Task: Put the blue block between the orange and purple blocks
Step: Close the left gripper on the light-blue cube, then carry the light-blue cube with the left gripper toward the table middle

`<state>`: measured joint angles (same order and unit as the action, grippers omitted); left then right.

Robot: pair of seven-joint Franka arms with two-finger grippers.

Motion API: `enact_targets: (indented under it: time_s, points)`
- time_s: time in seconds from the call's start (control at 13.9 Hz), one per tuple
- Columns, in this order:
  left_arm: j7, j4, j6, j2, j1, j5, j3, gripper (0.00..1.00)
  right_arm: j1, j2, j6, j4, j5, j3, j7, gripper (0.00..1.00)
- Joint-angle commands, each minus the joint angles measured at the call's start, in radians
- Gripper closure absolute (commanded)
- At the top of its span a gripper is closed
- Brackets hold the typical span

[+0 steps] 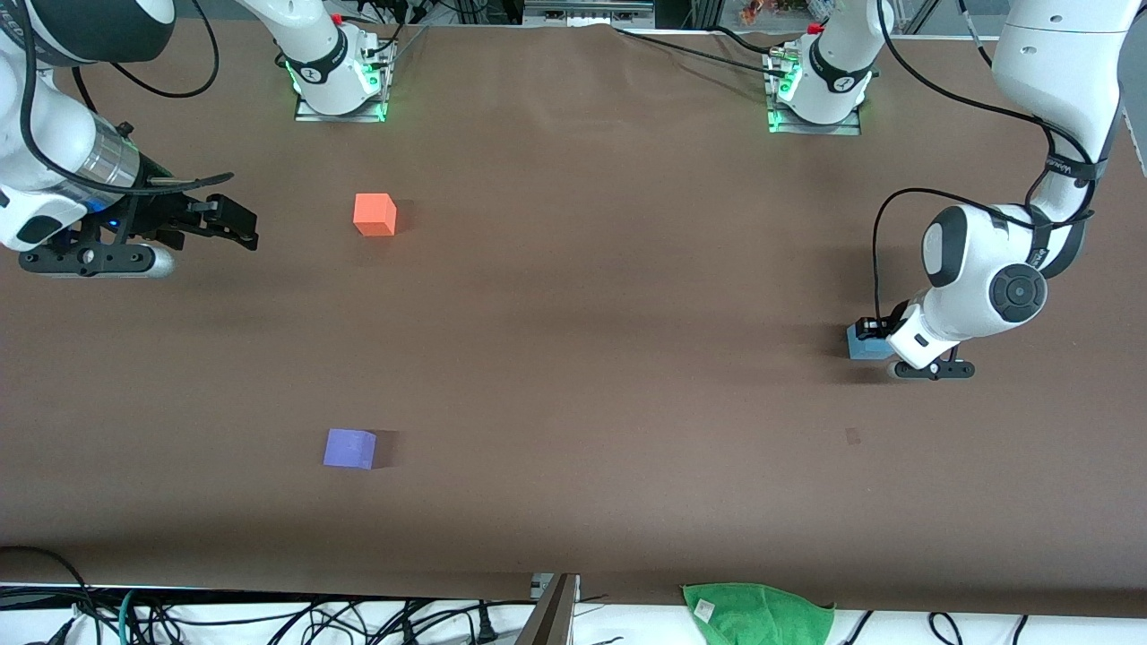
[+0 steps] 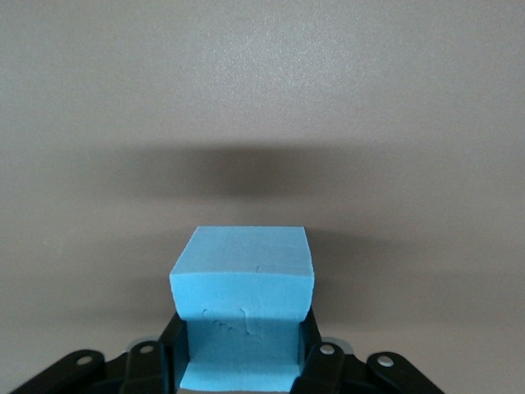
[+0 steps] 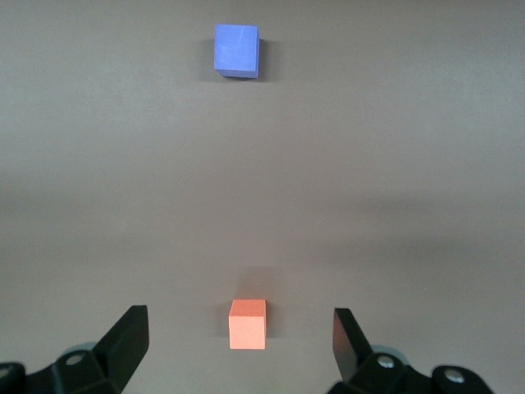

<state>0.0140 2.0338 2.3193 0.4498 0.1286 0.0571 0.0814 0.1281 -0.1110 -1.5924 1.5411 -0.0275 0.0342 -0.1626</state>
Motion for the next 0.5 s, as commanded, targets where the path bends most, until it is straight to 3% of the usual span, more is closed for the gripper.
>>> enact_targets:
  time_s: [0.0, 0.22, 0.43]
  points:
    - [0.000, -0.020, -0.047, -0.040, -0.001, 0.020, 0.018, 0.79, -0.002, 0.007, 0.000, -0.004, -0.014, 0.001, 0.005, 0.01]
    - [0.041, -0.140, -0.211, -0.054, -0.010, 0.018, 0.087, 0.76, -0.002, 0.007, -0.001, -0.004, -0.014, 0.001, 0.005, 0.01]
    - [0.211, -0.253, -0.362, -0.048, -0.062, 0.017, 0.168, 0.76, -0.002, 0.007, -0.003, -0.004, -0.015, 0.001, 0.005, 0.01]
